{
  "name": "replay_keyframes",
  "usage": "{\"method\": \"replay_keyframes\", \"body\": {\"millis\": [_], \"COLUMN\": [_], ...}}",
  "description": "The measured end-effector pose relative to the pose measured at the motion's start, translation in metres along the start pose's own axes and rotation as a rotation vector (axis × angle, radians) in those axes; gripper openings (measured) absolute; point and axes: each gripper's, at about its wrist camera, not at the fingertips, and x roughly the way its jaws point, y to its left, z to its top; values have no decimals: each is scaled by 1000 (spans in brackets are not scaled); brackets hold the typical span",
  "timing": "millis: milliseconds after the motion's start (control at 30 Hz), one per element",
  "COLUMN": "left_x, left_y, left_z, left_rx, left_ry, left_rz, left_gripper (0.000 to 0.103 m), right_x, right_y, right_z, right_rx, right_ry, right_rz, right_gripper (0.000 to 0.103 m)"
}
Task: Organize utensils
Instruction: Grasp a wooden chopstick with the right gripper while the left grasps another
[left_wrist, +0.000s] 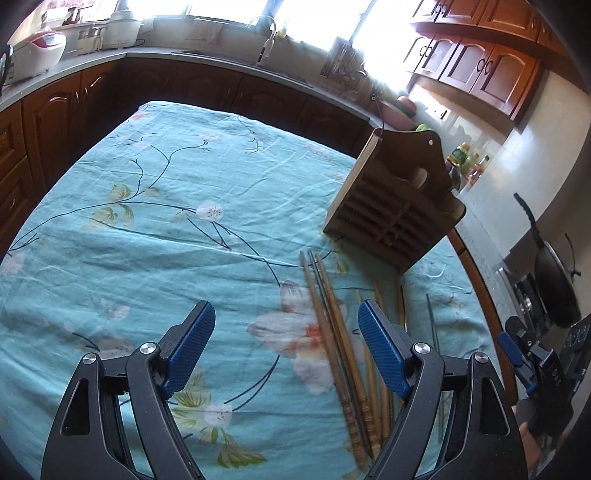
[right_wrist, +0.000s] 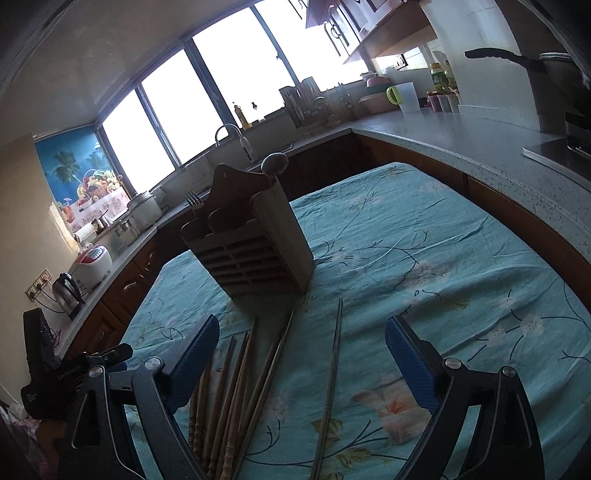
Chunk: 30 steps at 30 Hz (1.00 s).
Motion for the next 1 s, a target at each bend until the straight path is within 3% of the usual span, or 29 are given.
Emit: {"method": "replay_keyframes", "body": {"millis": [267,333,467,700,1000], "left_x": [19,24,35,66,104], "left_y": [-9,-11,-17,-24,-34], "left_z": [8,11,17,26,28], "left_rx": [36,42,68,99,136], "left_ry": [47,56,78,160,235], "left_rz": [31,35,47,45,62], "left_gripper": [82,81,77,55,37], "right_x": [23,31,50,94,132], "right_y": [17,24,35,49,44], "right_z": [-2,-1,2,6,1], "right_rx": [-49,-63,-84,-107,-110], "right_ry": [72,91,135,239,339], "right_rz": [5,12,9,27,-12], "right_gripper": [89,82,54,24,20]}}
